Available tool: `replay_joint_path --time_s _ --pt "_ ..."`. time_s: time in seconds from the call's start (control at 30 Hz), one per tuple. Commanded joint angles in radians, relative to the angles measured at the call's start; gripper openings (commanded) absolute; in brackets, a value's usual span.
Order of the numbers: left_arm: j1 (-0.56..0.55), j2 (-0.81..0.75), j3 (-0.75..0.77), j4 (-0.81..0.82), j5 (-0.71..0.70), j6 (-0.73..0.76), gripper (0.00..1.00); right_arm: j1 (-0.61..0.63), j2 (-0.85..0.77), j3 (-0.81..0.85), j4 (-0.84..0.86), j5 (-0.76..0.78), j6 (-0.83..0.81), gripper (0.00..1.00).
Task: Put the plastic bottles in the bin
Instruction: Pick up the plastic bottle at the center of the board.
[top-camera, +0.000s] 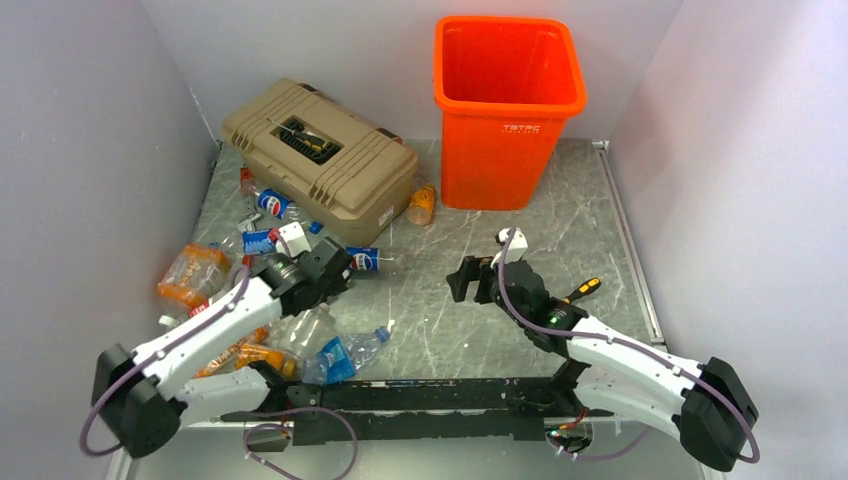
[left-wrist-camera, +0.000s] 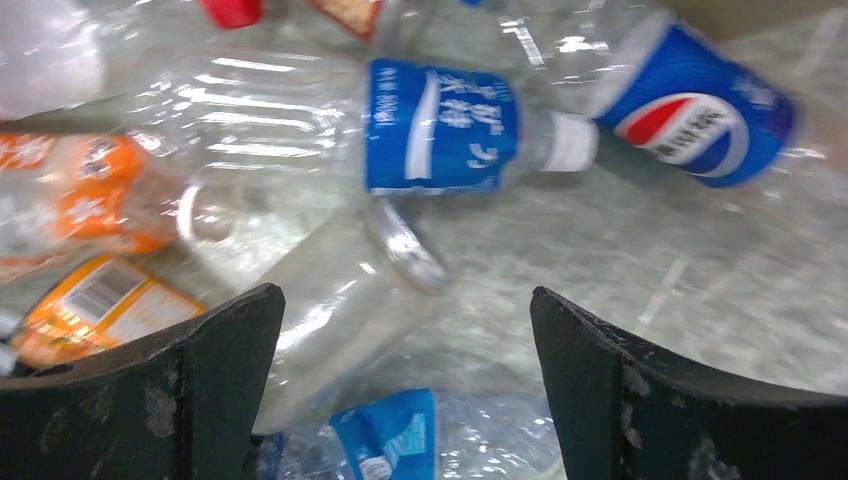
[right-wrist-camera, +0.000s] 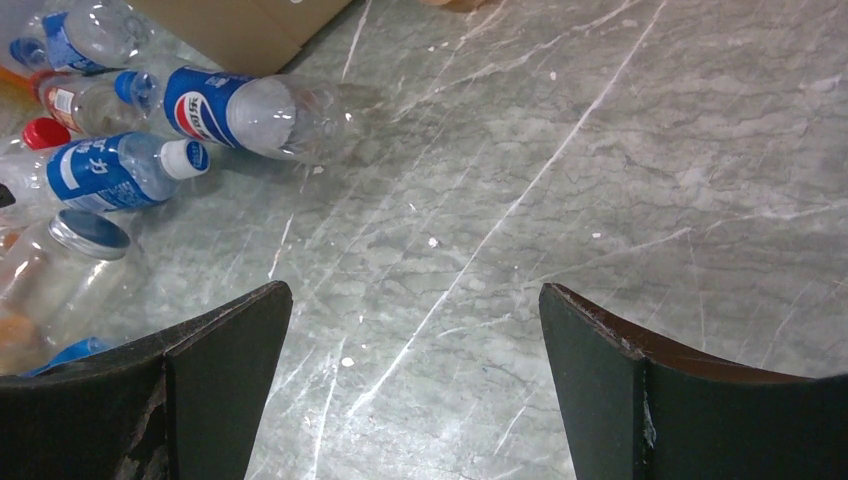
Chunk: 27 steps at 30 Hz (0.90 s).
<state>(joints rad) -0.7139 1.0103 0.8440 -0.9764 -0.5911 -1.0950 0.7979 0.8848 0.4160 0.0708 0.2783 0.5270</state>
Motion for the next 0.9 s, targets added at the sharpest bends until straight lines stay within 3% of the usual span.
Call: replay_joint_path --time_s 0.0,0.47,0.87 --pt "-0.002 0.13 0.092 -0.344 -0.12 -0.225 0.98 -0.002 0.023 0.006 0.058 -0.011 0.012 1.0" --pt "0.025 0.255 0.034 -0.105 0.156 0.165 0.99 -0.002 -0.039 -0.018 0.036 -0.002 0.022 1.0" --pt "0.025 0.389 0.018 -0.004 0.248 0.264 0.99 -0.003 -0.107 -0.06 0.031 0.003 0.047 1.0"
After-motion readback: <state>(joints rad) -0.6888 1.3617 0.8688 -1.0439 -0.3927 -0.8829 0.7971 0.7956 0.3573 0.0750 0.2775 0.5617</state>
